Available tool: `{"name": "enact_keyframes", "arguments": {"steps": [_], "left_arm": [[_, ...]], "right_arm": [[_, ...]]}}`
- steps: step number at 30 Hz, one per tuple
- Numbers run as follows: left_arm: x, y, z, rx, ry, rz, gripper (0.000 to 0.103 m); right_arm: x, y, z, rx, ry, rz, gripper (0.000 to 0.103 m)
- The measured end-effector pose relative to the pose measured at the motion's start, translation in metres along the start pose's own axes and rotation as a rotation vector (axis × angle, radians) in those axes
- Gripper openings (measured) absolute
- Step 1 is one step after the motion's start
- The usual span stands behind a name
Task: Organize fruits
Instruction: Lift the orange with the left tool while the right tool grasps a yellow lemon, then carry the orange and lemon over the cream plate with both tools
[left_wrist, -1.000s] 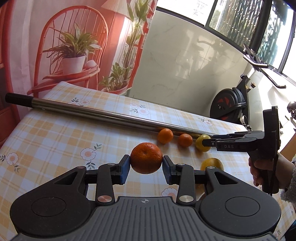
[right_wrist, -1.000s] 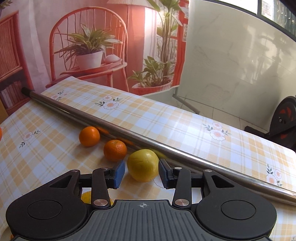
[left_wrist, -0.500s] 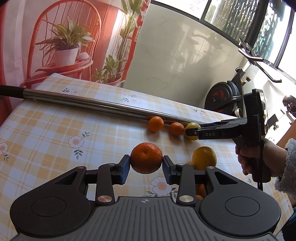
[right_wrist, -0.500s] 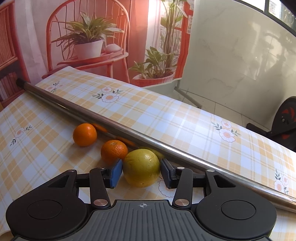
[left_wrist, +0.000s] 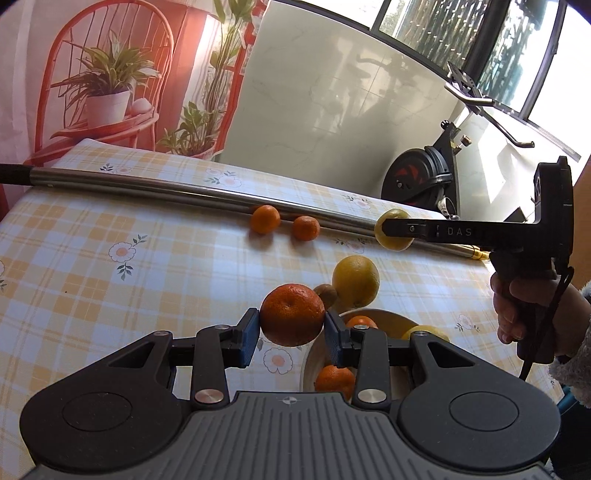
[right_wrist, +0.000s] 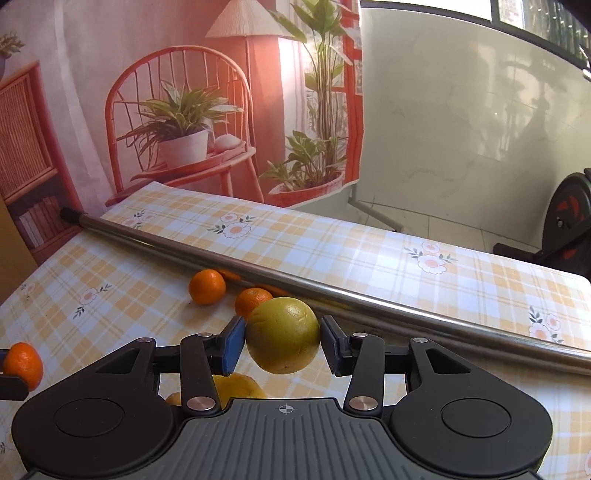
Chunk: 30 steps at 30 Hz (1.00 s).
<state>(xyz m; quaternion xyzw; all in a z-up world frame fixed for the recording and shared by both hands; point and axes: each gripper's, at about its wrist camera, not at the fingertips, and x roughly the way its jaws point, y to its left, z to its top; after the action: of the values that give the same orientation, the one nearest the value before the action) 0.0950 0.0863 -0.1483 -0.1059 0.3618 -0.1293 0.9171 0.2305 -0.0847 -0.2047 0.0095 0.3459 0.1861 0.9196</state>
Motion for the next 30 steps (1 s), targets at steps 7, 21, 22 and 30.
{"name": "enact_keyframes", "arguments": {"steps": [7, 21, 22, 30], "left_arm": [[0.000, -0.017, -0.019, 0.044, 0.055, -0.021, 0.040], [0.000, -0.049, -0.044, 0.150, 0.143, -0.064, 0.040], [0.001, -0.050, -0.045, 0.150, 0.153, -0.061, 0.040], [0.010, -0.051, -0.057, 0.154, 0.261, -0.063, 0.040]], "right_arm": [[-0.076, 0.003, -0.037, 0.043, -0.097, 0.053, 0.041], [-0.130, 0.005, -0.113, 0.217, -0.108, 0.048, 0.041], [-0.132, 0.006, -0.114, 0.215, -0.108, 0.048, 0.041], [-0.133, 0.019, -0.119, 0.195, -0.092, 0.065, 0.041]]}}
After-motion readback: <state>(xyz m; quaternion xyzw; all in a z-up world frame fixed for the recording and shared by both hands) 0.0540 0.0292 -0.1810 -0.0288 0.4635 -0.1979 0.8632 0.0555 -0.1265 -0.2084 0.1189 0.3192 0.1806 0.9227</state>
